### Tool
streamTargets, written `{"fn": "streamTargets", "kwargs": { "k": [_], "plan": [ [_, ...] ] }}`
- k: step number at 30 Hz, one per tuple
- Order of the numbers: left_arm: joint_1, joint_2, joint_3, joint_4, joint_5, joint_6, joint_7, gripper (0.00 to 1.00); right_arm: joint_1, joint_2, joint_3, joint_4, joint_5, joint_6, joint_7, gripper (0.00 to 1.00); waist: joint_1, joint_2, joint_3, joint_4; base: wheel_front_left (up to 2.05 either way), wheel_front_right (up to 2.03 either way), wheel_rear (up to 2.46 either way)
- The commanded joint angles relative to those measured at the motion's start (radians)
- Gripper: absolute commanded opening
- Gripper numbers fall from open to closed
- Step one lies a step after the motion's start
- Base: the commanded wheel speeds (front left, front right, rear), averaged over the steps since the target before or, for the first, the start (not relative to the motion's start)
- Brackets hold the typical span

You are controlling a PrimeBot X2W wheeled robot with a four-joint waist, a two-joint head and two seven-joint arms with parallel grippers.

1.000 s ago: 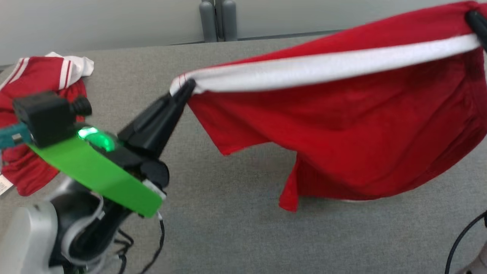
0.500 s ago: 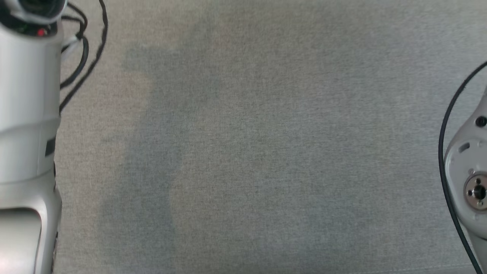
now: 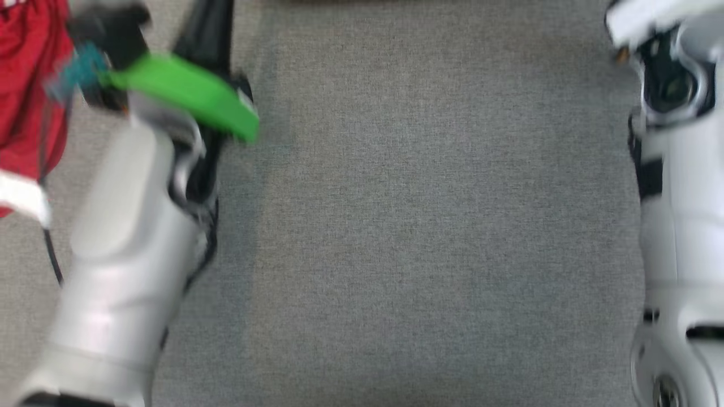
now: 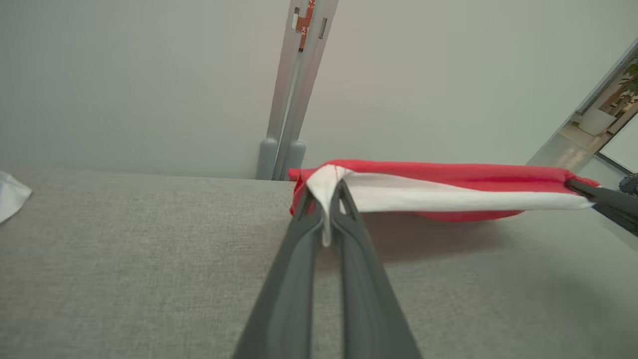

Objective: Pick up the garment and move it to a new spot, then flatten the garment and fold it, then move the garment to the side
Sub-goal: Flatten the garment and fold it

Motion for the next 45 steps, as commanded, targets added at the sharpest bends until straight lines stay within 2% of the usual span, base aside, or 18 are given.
{"fn": "streamTargets", "kwargs": {
  "k": [1, 4, 9, 11, 14, 18, 24, 27, 33, 38, 45],
  "plan": [
    [0.079, 0.019, -0.002, -0.026, -0.011, -0.001, -0.012, 0.00, 0.086, -0.019, 0.003, -0.042, 0.030, -0.002, 0.015, 0.00, -0.0003, -0.0001, -0.053, -0.006, 0.00, 0.00, 0.00],
    [0.243, 0.045, -0.006, -0.103, -0.028, 0.011, -0.025, 0.00, 0.278, -0.032, 0.016, -0.145, 0.094, -0.002, 0.054, 0.00, -0.0003, -0.0001, -0.104, -0.004, 0.00, 0.00, 0.00],
    [0.539, 0.064, -0.020, -0.297, -0.045, 0.097, -0.016, 0.00, 0.625, -0.043, 0.020, -0.350, 0.192, -0.002, 0.129, 0.00, -0.0003, -0.0001, -0.209, 0.020, 0.00, 0.00, 0.00],
    [0.662, 0.078, -0.032, -0.386, -0.047, 0.142, 0.008, 0.00, 0.751, -0.042, 0.002, -0.427, 0.219, -0.002, 0.153, 0.00, -0.0003, -0.0001, -0.244, 0.032, 0.00, 0.00, 0.00],
    [0.859, 0.116, -0.060, -0.501, -0.033, 0.236, 0.060, 0.00, 0.937, -0.033, -0.041, -0.536, 0.245, -0.003, 0.180, 0.00, -0.0003, -0.0001, -0.284, 0.056, 0.00, 0.00, 0.00],
    [1.056, 0.124, -0.072, -0.634, -0.076, 0.316, 0.103, 0.00, 1.150, -0.018, -0.105, -0.650, 0.273, -0.003, 0.199, 0.00, -0.0003, -0.0001, -0.318, 0.105, 0.00, 0.00, 0.00],
    [1.170, 0.117, -0.072, -0.742, -0.126, 0.354, 0.128, 0.00, 1.364, -0.001, -0.111, -0.768, 0.367, -0.003, 0.203, 0.00, -0.0003, -0.0001, -0.322, 0.139, 0.00, 0.00, 0.00],
    [1.151, 0.124, -0.077, -0.753, -0.122, 0.351, 0.139, 0.00, 1.375, 0.000, -0.087, -0.762, 0.398, -0.003, 0.177, 0.00, -0.0003, -0.0001, -0.312, 0.118, 0.00, 0.00, 0.00],
    [1.003, 0.172, -0.068, -0.776, -0.078, 0.336, 0.200, 0.00, 1.271, 0.001, -0.029, -0.687, 0.428, -0.003, 0.142, 0.00, -0.0003, -0.0001, -0.271, 0.054, 0.00, 0.00, 0.00],
    [0.839, 0.205, -0.044, -0.810, -0.069, 0.333, 0.291, 0.00, 1.162, 0.002, 0.023, -0.631, 0.511, -0.002, 0.138, 0.00, -0.0003, -0.0001, -0.204, -0.023, 0.00, 0.00, 0.00],
    [0.623, 0.281, -0.025, -0.828, -0.083, 0.306, 0.470, 0.00, 0.985, 0.003, 0.132, -0.528, 0.534, -0.002, 0.125, 0.00, -0.0003, -0.0001, -0.138, -0.120, 0.00, 0.00, 0.00]
  ]
}}
